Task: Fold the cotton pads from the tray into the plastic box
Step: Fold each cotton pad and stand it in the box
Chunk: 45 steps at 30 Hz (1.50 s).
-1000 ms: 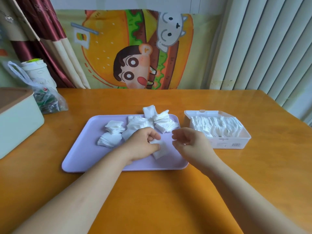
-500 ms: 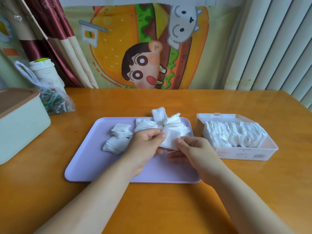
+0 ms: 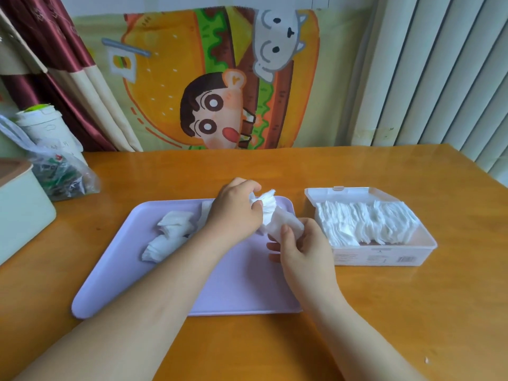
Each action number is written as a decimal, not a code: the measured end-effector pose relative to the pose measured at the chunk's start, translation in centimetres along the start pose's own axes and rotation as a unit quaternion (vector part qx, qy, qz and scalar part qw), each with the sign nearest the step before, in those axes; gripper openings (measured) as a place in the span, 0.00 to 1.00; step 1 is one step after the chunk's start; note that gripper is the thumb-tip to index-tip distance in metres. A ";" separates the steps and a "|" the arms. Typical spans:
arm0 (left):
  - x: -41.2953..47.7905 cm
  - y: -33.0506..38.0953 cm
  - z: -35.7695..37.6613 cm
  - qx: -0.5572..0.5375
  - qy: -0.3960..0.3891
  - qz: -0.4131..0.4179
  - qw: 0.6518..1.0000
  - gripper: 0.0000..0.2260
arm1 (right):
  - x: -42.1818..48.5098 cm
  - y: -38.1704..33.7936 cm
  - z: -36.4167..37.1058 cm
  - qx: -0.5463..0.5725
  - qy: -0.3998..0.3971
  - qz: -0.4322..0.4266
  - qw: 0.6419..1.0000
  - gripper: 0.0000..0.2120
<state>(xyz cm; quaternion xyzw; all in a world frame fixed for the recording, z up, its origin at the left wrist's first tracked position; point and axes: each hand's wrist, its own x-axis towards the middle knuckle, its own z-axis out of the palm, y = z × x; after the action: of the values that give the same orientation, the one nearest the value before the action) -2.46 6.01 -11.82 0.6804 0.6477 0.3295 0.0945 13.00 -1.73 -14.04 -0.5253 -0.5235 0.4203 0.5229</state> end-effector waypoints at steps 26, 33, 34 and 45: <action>-3.5 1.2 -6.8 -0.350 -0.028 -0.123 0.928 0.05 | 0.3 -0.2 -0.3 -0.009 -0.011 0.011 1.000 0.13; -10.1 0.1 -3.7 -0.525 -0.077 -0.166 0.832 0.06 | 0.1 0.1 -0.2 0.009 -0.071 -0.013 0.997 0.10; -10.2 -0.2 -3.3 -0.509 -0.075 -0.160 0.843 0.06 | 0.0 0.1 -0.2 0.013 -0.080 -0.015 0.997 0.08; -10.4 -2.1 -2.3 -0.451 -0.082 -0.135 0.879 0.08 | 0.0 -0.1 0.2 0.030 -0.110 -0.006 0.993 0.05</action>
<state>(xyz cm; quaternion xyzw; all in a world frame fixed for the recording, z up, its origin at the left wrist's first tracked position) -4.88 -4.17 -14.63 0.4947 0.5048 0.5127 0.4874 12.81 -1.77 -13.92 -0.4562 -0.5684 0.4880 0.4803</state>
